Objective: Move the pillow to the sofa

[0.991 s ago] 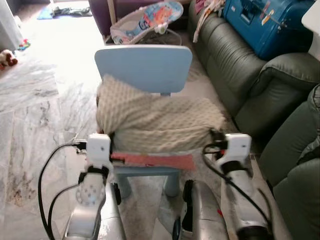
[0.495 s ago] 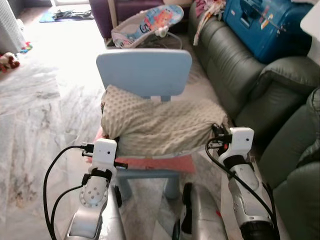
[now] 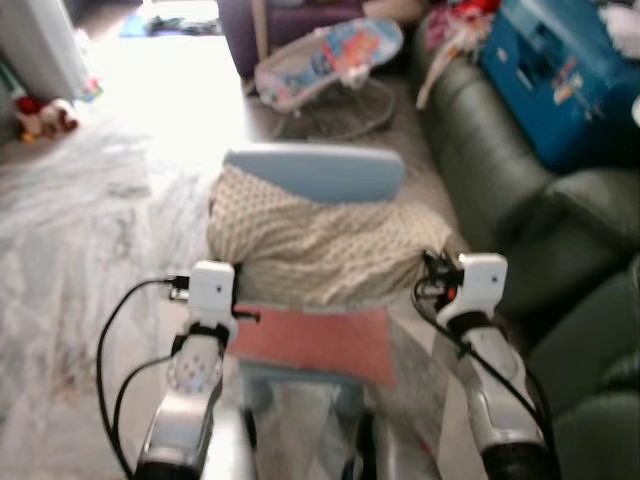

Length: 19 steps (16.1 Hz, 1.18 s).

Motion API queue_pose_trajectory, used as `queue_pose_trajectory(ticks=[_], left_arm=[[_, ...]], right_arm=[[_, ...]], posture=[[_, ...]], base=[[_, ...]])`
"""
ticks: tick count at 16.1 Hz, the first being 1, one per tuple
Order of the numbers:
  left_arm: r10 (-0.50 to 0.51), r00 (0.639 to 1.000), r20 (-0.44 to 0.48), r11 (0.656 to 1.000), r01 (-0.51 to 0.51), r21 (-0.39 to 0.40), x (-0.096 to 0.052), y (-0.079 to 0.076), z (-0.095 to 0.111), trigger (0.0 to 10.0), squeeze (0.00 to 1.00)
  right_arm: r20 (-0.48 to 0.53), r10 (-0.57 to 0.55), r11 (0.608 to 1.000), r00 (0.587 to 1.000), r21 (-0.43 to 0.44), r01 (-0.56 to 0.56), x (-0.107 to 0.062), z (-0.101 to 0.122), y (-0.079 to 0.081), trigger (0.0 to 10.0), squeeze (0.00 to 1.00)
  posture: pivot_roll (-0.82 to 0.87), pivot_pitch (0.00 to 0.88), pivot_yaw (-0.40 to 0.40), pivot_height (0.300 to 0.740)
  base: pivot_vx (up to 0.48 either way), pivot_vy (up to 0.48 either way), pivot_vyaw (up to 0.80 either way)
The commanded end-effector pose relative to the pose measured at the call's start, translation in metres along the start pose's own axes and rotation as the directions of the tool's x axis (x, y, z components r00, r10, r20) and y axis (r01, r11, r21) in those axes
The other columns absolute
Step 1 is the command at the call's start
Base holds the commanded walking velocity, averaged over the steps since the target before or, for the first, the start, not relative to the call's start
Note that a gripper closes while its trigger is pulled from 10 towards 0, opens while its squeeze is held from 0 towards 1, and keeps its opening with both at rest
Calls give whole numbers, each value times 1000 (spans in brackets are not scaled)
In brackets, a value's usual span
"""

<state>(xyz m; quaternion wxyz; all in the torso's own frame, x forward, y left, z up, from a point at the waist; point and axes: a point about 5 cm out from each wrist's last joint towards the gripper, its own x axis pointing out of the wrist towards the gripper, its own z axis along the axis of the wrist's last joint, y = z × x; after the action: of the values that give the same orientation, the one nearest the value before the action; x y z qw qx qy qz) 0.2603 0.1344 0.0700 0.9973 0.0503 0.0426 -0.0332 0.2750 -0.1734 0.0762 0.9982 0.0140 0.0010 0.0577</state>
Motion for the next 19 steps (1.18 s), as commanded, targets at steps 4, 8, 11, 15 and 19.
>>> queue_pose_trajectory(ticks=[4,8,11,15,19], left_arm=[[-68,997,30,997,69,-35,7,-11,13,10000,0],[-108,992,65,992,111,-51,8,-16,19,10000,0],[-153,987,42,985,156,-77,6,-24,15,10000,0],[-147,988,44,984,150,-96,8,-25,18,10000,0],[-178,983,52,977,183,-107,6,-30,18,10000,0]], right_arm=[[42,20,1000,999,-1,-20,7,12,4,10000,0],[40,32,999,999,-3,-32,7,12,7,10000,0],[33,14,1000,999,8,-14,6,11,2,10000,0],[23,10,1000,1000,16,-11,7,10,4,10000,0],[-10,-2,1000,1000,9,2,4,3,1,10000,0]], posture=[[58,0,-39,740],[56,0,-41,740],[45,0,-33,740],[43,0,-33,740],[36,0,-29,740]], base=[[0,0,0],[0,0,0],[0,0,0],[0,0,0],[0,0,0]])
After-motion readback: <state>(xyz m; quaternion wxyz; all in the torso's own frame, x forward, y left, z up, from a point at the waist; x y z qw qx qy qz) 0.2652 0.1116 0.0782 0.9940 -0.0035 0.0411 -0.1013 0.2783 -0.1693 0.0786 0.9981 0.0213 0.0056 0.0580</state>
